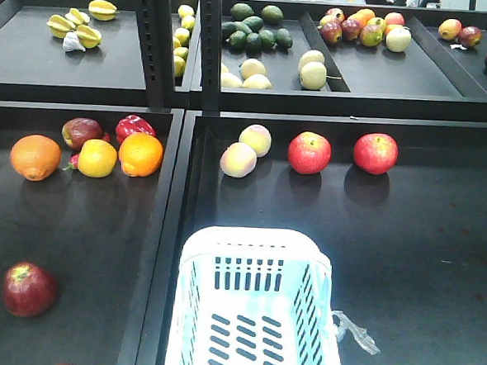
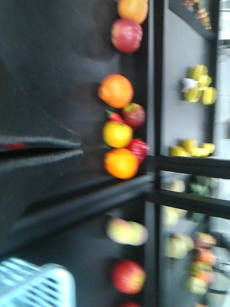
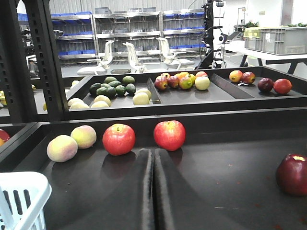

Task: Pick three apples into basket with both arms

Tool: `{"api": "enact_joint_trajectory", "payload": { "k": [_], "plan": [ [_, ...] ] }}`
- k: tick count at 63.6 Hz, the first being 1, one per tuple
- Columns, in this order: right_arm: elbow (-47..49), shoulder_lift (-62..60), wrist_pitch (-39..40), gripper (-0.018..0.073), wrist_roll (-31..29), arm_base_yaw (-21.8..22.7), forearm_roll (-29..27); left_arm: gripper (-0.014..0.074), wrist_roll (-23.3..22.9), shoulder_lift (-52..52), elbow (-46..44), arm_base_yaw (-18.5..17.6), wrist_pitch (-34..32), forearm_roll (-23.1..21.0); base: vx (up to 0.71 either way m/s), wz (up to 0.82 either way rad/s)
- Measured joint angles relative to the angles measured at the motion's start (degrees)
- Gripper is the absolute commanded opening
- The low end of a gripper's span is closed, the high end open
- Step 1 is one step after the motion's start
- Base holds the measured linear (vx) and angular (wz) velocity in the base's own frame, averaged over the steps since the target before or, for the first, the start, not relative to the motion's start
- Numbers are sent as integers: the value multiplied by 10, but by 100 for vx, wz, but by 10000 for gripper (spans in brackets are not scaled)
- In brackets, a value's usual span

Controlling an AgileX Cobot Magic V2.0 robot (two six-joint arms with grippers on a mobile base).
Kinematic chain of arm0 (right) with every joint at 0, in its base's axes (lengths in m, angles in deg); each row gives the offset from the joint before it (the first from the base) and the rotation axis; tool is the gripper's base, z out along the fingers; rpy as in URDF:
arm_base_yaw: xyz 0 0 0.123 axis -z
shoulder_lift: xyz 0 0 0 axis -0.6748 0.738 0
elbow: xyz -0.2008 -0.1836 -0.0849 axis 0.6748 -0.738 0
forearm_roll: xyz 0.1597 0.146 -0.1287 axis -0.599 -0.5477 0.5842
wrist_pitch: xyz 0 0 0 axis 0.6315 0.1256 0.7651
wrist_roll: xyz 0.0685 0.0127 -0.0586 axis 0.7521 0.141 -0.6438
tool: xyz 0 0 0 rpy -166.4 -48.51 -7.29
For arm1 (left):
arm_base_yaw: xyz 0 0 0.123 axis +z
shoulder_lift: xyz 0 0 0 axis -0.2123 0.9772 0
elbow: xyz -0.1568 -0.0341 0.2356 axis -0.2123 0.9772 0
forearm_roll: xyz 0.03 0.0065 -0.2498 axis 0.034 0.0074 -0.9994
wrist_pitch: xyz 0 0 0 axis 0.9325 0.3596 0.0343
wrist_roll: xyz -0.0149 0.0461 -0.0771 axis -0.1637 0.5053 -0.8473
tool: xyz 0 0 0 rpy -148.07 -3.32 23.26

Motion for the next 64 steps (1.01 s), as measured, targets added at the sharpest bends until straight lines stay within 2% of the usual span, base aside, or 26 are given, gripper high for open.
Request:
{"api": "enact_joint_trajectory", "payload": {
  "k": [5,14,23,37,46,64],
  "plan": [
    [0,0,0,-9,0,0,0,-6,58,47,-53,0,51,-23,0,0],
    [0,0,0,-9,0,0,0,-6,128,111,-96,0,85,-76,0,0],
    [0,0,0,-9,0,0,0,-6,147,141,-99,0,94,-100,0,0],
    [0,0,0,-9,0,0,0,28,151,148,-99,0,94,-102,0,0],
    [0,0,0,-9,0,0,0,151,151,148,-99,0,94,-102,0,0],
    [0,0,0,-9,0,0,0,608,152,148,-99,0,111,-102,0,0]
  ]
}}
